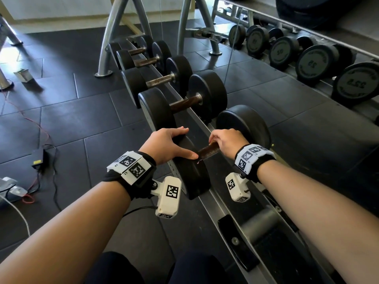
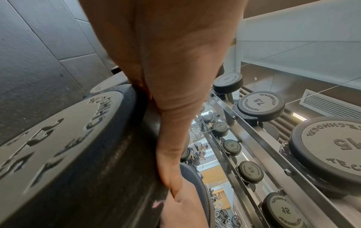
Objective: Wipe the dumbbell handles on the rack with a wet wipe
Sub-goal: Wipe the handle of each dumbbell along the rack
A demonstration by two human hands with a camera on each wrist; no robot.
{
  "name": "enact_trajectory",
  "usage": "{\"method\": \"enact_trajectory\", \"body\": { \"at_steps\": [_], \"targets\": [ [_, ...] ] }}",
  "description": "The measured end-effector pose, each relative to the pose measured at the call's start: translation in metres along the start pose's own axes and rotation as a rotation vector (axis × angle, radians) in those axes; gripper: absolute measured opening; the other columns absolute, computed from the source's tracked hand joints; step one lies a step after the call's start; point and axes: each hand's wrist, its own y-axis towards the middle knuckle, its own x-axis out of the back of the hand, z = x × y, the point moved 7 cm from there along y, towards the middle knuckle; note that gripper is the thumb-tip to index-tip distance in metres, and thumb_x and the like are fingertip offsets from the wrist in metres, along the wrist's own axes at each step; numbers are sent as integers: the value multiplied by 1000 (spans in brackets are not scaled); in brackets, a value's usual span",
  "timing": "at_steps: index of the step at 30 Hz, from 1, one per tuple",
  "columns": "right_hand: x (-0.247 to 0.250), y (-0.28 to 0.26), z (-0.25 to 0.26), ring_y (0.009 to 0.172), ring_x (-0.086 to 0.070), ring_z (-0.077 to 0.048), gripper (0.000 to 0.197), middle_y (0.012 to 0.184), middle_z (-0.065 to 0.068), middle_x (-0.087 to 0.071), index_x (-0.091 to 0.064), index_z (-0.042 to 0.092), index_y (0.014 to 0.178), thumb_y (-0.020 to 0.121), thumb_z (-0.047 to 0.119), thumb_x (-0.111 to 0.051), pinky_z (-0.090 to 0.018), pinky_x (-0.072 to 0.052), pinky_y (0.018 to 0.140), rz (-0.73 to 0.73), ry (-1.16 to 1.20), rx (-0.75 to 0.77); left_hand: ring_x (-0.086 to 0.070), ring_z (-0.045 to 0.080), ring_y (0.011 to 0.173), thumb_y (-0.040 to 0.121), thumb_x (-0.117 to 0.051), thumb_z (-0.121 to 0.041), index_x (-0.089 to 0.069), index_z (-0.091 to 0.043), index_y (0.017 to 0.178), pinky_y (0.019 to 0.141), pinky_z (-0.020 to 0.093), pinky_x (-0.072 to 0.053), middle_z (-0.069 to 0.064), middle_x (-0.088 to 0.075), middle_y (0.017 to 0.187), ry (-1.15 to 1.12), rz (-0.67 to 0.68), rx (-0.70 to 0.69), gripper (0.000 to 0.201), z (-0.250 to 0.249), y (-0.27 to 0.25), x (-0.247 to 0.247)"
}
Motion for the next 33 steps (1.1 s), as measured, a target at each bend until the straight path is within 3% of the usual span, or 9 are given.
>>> {"method": "enact_trajectory", "body": {
  "at_steps": [2, 6, 8, 11, 15, 23, 26, 28, 33],
  "targets": [
    [-1, -3, 6, 81, -59, -10, 21, 86, 9, -63, -68, 30, 98, 102, 24, -47, -19, -41, 64, 3, 104, 44, -40, 16, 137, 66, -86, -40, -42, -37, 145, 109, 36, -34, -14, -39, 152, -3, -1, -3, 91, 0, 0, 0],
    [-8, -8, 23, 90, -63, -1, 18, 90, 15, -69, -71, 26, 98, 100, 24, -53, -19, -46, 79, 73, 402, 100, -40, 14, 136, 65, -86, -42, -42, -38, 145, 103, 29, -33, -15, -40, 151, 2, -12, -8, 92, 1, 1, 0],
    [2, -5, 17, 90, -64, 0, 20, 91, 13, -70, -71, 25, 99, 101, 24, -51, -18, -48, 79, -6, 450, 71, -41, 15, 136, 66, -86, -42, -41, -37, 146, 105, 30, -33, -16, -40, 151, 2, -10, -6, 92, 2, 1, 0],
    [21, -5, 4, 84, -67, 1, 22, 90, 15, -73, -69, 23, 102, 103, 22, -47, -18, -53, 76, -194, 341, 38, -40, 16, 137, 67, -86, -41, -40, -37, 146, 109, 35, -34, -15, -40, 151, 1, -7, 1, 92, 3, 2, 0],
    [-4, -10, 11, 93, -67, -21, 25, 100, -1, -72, -68, 23, 110, 100, 13, -46, -39, -55, 86, -29, -10, 32, -39, 17, 138, 67, -86, -41, -40, -38, 146, 110, 37, -33, -15, -39, 152, 6, -5, -1, 91, 3, 3, -1],
    [-11, -33, 34, 99, -65, -6, 19, 100, 11, -70, -71, 22, 108, 101, 21, -53, -19, -46, 90, 28, 406, 83, -43, 16, 134, 63, -86, -45, -41, -39, 145, 102, 31, -36, -14, -41, 151, 14, -15, -2, 94, 5, 3, -1],
    [-8, -44, 28, 99, -65, -4, 18, 100, 12, -71, -72, 22, 106, 100, 21, -55, -19, -47, 92, 31, 481, 86, -44, 17, 133, 63, -86, -46, -41, -40, 144, 101, 30, -36, -12, -42, 150, 16, -17, -3, 94, 6, 4, -1],
    [-3, -53, 15, 100, -65, -4, 18, 101, 9, -73, -74, 22, 105, 100, 23, -57, -19, -47, 92, -52, 540, 31, -44, 17, 132, 63, -86, -46, -41, -40, 144, 97, 28, -35, -10, -43, 150, 20, -17, -6, 93, 6, 4, -1],
    [15, -81, -21, 92, -60, 6, 17, 104, 16, -63, -76, 25, 105, 95, 23, -62, 1, -40, 79, -421, 694, -161, -43, 19, 134, 64, -86, -46, -41, -39, 145, 104, 34, -36, -8, -43, 150, 25, -19, -20, 93, 6, 3, 0]
  ]
}}
